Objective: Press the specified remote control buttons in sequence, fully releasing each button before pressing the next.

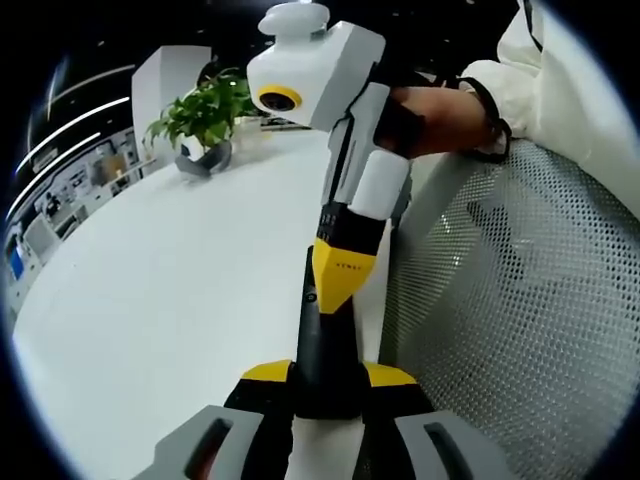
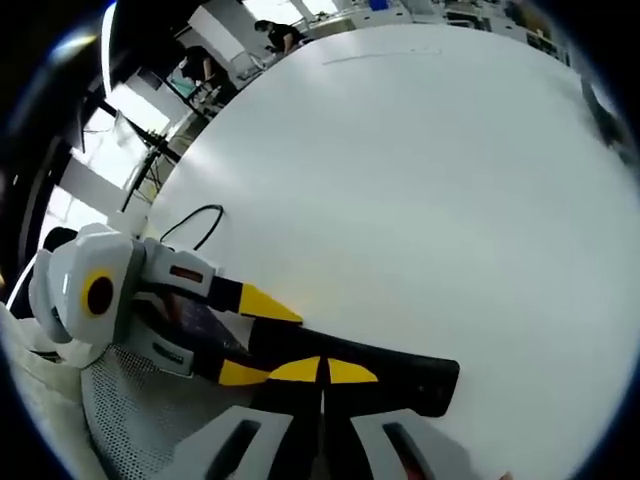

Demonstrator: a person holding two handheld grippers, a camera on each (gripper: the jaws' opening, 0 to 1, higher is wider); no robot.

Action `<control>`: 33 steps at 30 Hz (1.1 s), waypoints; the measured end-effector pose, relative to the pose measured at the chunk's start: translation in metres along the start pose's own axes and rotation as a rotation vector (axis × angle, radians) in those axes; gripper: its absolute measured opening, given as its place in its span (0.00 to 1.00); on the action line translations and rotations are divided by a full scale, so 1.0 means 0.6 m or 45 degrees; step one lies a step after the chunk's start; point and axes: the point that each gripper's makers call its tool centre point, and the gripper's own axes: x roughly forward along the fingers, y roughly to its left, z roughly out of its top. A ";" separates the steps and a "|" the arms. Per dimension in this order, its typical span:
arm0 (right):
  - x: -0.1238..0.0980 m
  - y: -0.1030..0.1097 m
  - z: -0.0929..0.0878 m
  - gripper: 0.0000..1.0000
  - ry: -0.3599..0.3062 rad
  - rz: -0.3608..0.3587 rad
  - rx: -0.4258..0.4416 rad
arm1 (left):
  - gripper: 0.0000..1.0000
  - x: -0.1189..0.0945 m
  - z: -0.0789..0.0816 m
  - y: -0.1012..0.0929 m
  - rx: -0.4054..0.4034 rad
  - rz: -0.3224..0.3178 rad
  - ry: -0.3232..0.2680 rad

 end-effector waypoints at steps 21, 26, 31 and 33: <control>0.004 0.023 -0.006 0.00 0.029 0.056 -0.045 | 0.25 -0.001 0.001 -0.001 0.007 0.004 0.004; 0.009 0.026 -0.010 0.00 0.049 0.045 -0.102 | 0.25 0.000 0.002 -0.001 0.006 0.004 0.004; 0.007 0.021 -0.009 0.00 0.047 0.050 -0.084 | 0.25 0.000 0.002 0.000 0.005 0.004 0.005; 0.005 0.017 -0.006 0.00 0.028 0.043 -0.076 | 0.25 0.000 0.002 0.000 0.005 0.003 0.004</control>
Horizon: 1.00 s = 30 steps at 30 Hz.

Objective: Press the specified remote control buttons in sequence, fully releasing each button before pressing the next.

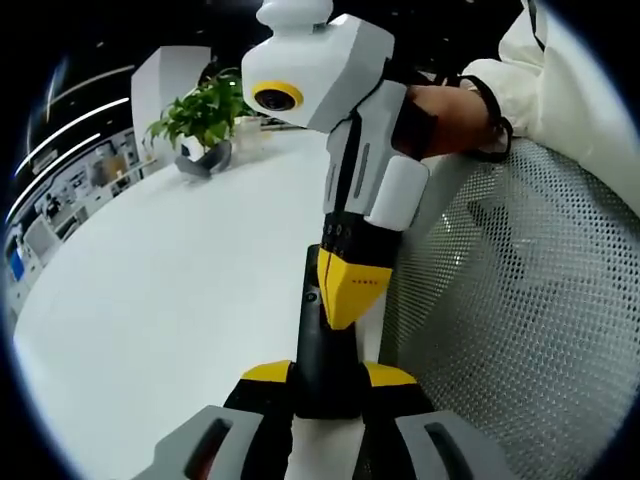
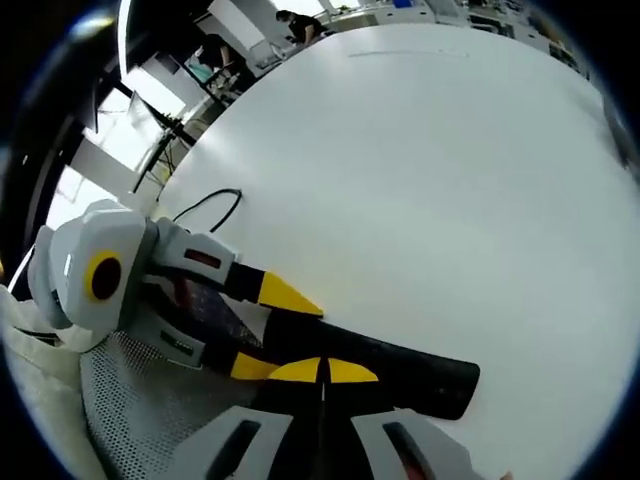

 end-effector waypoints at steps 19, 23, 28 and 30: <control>0.005 -0.004 0.009 0.00 -0.028 -0.069 -0.056 | 0.25 -0.001 -0.003 -0.001 0.012 0.003 0.022; 0.005 -0.006 0.010 0.00 -0.021 -0.071 -0.050 | 0.24 -0.001 -0.002 -0.002 0.018 0.003 0.031; 0.002 -0.004 0.009 0.00 -0.021 -0.053 -0.033 | 0.25 -0.001 -0.001 0.000 -0.003 0.015 0.029; -0.001 -0.004 0.012 0.00 -0.038 -0.022 0.036 | 0.25 -0.001 -0.001 0.000 -0.005 0.021 0.030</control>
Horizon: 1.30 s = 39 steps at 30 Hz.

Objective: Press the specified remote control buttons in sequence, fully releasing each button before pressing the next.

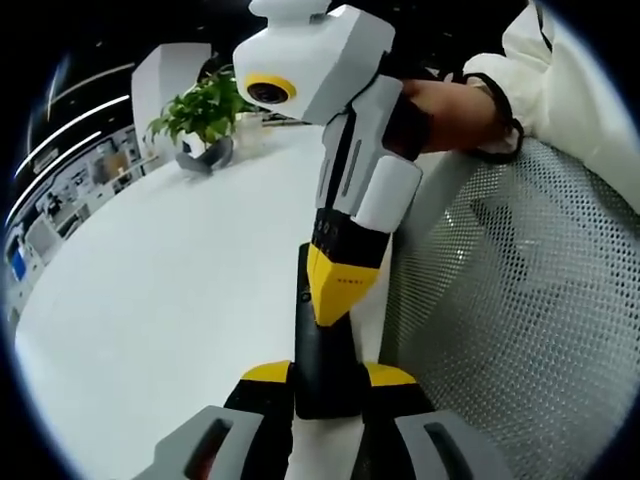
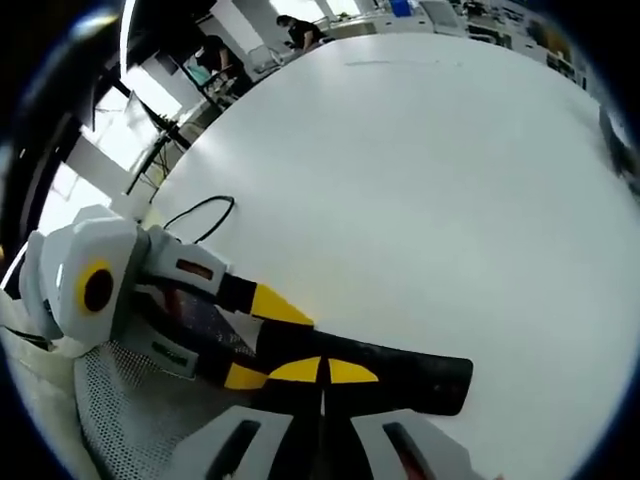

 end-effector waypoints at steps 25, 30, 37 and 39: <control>-0.182 -0.059 0.083 0.09 -0.668 -0.299 -0.048 | 0.25 0.003 -0.001 0.012 0.013 -0.015 0.073; -0.204 -0.064 0.076 0.18 -0.725 -0.343 -0.037 | 0.25 0.001 -0.003 0.019 0.040 -0.038 0.095; -0.221 -0.067 0.066 0.27 -0.772 -0.450 -0.114 | 0.25 -0.002 -0.005 0.033 0.091 -0.069 0.128; -0.224 -0.067 0.068 0.30 -0.786 -0.488 -0.148 | 0.25 -0.002 -0.005 0.037 0.110 -0.078 0.138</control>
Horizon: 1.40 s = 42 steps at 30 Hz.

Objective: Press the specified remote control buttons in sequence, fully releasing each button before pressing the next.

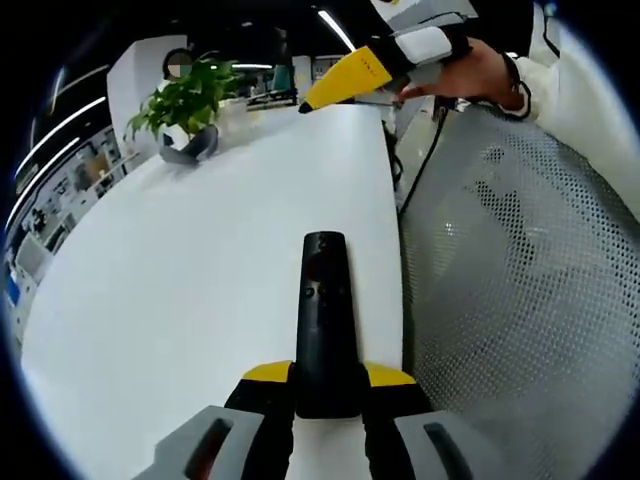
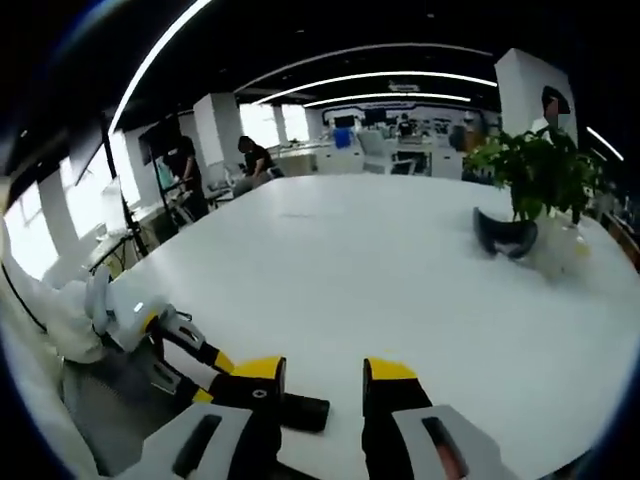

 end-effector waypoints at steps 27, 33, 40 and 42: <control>0.002 -0.022 0.014 0.52 -0.107 -0.110 -0.096 | 0.24 0.008 0.002 0.106 0.080 -0.058 0.098; 0.002 -0.027 0.018 0.63 -0.125 -0.135 -0.120 | 0.24 0.010 0.003 0.135 0.088 -0.063 0.107; 0.009 -0.030 0.008 0.67 -0.077 -0.146 -0.124 | 0.24 0.009 0.005 0.174 0.150 -0.049 0.149; 0.008 -0.030 0.009 0.69 -0.082 -0.148 -0.128 | 0.24 0.010 0.005 0.188 0.155 -0.046 0.164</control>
